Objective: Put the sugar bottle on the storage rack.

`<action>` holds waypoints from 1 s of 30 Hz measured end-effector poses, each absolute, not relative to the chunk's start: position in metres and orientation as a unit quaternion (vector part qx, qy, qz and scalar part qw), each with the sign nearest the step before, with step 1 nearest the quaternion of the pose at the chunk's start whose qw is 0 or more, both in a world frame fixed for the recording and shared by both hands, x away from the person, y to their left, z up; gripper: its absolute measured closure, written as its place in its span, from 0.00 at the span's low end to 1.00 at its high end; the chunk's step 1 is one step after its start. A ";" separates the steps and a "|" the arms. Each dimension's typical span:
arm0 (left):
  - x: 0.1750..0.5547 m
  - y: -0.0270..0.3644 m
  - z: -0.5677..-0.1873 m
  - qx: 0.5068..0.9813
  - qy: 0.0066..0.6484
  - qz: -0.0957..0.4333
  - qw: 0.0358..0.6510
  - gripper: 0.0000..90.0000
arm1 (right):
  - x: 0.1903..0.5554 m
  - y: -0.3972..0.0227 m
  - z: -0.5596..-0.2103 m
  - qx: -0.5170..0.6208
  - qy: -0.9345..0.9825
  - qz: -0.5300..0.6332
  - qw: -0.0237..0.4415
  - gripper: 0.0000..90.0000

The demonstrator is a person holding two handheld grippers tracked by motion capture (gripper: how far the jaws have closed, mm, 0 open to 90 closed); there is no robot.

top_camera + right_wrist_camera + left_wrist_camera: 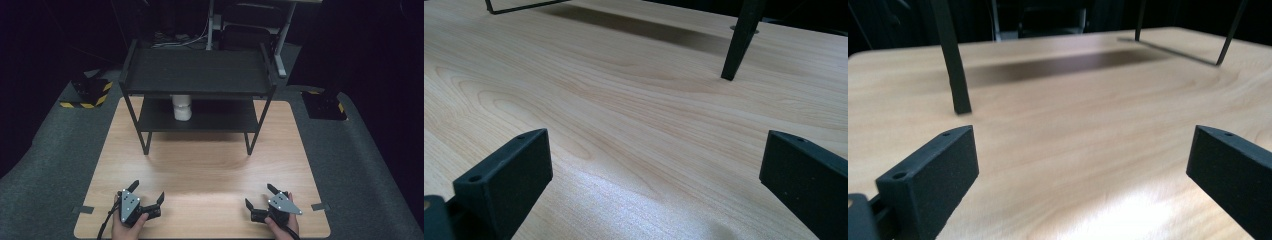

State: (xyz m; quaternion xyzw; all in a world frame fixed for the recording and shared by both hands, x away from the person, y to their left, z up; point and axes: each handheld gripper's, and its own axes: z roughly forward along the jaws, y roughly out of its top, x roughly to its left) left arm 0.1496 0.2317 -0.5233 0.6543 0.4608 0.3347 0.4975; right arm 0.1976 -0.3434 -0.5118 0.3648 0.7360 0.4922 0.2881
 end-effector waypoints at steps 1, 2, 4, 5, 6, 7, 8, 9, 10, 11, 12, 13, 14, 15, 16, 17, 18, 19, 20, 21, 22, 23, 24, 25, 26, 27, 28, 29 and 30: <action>0.150 0.232 -0.523 0.658 0.460 0.332 0.495 0.00 | 0.198 -0.343 -0.512 0.365 0.736 0.492 0.288 0.00; 0.151 0.234 -0.523 0.662 0.459 0.327 0.494 0.00 | 0.197 -0.343 -0.512 0.365 0.736 0.492 0.289 0.00; 0.152 0.232 -0.520 0.669 0.460 0.327 0.484 0.00 | 0.197 -0.343 -0.512 0.365 0.735 0.492 0.289 0.00; 0.153 0.231 -0.519 0.672 0.462 0.325 0.478 0.00 | 0.197 -0.343 -0.512 0.365 0.735 0.492 0.290 0.00; 0.153 0.231 -0.519 0.672 0.462 0.325 0.478 0.00 | 0.197 -0.343 -0.512 0.365 0.735 0.492 0.290 0.00; 0.154 0.230 -0.518 0.675 0.462 0.324 0.475 0.00 | 0.197 -0.343 -0.512 0.365 0.735 0.492 0.291 0.00; 0.155 0.230 -0.517 0.678 0.464 0.322 0.471 0.01 | 0.197 -0.343 -0.512 0.365 0.734 0.493 0.291 0.00; 0.156 0.229 -0.516 0.680 0.464 0.321 0.468 0.01 | 0.197 -0.343 -0.512 0.365 0.735 0.493 0.291 0.00; 0.157 0.229 -0.514 0.683 0.465 0.317 0.466 0.01 | 0.197 -0.343 -0.512 0.365 0.734 0.492 0.291 0.00; 0.158 0.230 -0.514 0.684 0.466 0.314 0.466 0.01 | 0.197 -0.343 -0.512 0.365 0.735 0.492 0.291 0.00; 0.158 0.230 -0.513 0.684 0.467 0.312 0.465 0.01 | 0.197 -0.343 -0.512 0.365 0.735 0.492 0.291 0.00; 0.158 0.230 -0.513 0.683 0.468 0.311 0.465 0.01 | 0.197 -0.343 -0.512 0.366 0.735 0.492 0.291 0.00; 0.158 0.230 -0.513 0.683 0.469 0.312 0.465 0.01 | 0.197 -0.342 -0.512 0.366 0.735 0.491 0.291 0.00; 0.158 0.230 -0.513 0.684 0.468 0.312 0.465 0.01 | 0.197 -0.342 -0.512 0.367 0.735 0.490 0.291 0.00; 0.156 0.231 -0.515 0.686 0.459 0.316 0.468 0.01 | 0.197 -0.342 -0.512 0.369 0.734 0.490 0.291 0.00; 0.156 0.231 -0.515 0.686 0.459 0.316 0.468 0.01 | 0.197 -0.342 -0.512 0.369 0.734 0.490 0.291 0.00; 0.154 0.230 -0.517 0.685 0.453 0.324 0.470 0.01 | 0.198 -0.341 -0.511 0.370 0.734 0.490 0.290 0.00; 0.152 0.230 -0.518 0.685 0.447 0.328 0.473 0.01 | 0.198 -0.341 -0.512 0.371 0.733 0.490 0.290 0.00; 0.152 0.230 -0.518 0.686 0.446 0.328 0.473 0.01 | 0.198 -0.342 -0.512 0.371 0.733 0.490 0.290 0.00; 0.152 0.230 -0.518 0.688 0.444 0.328 0.472 0.01 | 0.198 -0.341 -0.511 0.372 0.733 0.490 0.290 0.00; 0.152 0.230 -0.518 0.688 0.444 0.327 0.472 0.01 | 0.198 -0.341 -0.511 0.374 0.733 0.490 0.290 0.00; 0.152 0.231 -0.518 0.685 0.446 0.326 0.474 0.01 | 0.198 -0.341 -0.512 0.373 0.732 0.490 0.290 0.00; 0.152 0.231 -0.518 0.685 0.446 0.326 0.474 0.01 | 0.198 -0.341 -0.512 0.373 0.732 0.490 0.291 0.00; 0.152 0.230 -0.518 0.685 0.447 0.325 0.474 0.01 | 0.198 -0.341 -0.512 0.373 0.732 0.490 0.291 0.00; 0.152 0.230 -0.518 0.687 0.445 0.327 0.473 0.01 | 0.198 -0.341 -0.512 0.372 0.732 0.490 0.291 0.00; 0.152 0.230 -0.518 0.687 0.444 0.329 0.472 0.00 | 0.197 -0.341 -0.512 0.372 0.732 0.491 0.291 0.00; 0.152 0.229 -0.518 0.689 0.442 0.330 0.471 0.01 | 0.197 -0.342 -0.512 0.370 0.733 0.491 0.291 0.00; 0.152 0.229 -0.518 0.689 0.442 0.330 0.471 0.01 | 0.197 -0.342 -0.512 0.370 0.733 0.491 0.291 0.00; 0.152 0.229 -0.518 0.690 0.441 0.328 0.471 0.01 | 0.197 -0.342 -0.512 0.370 0.732 0.492 0.291 0.00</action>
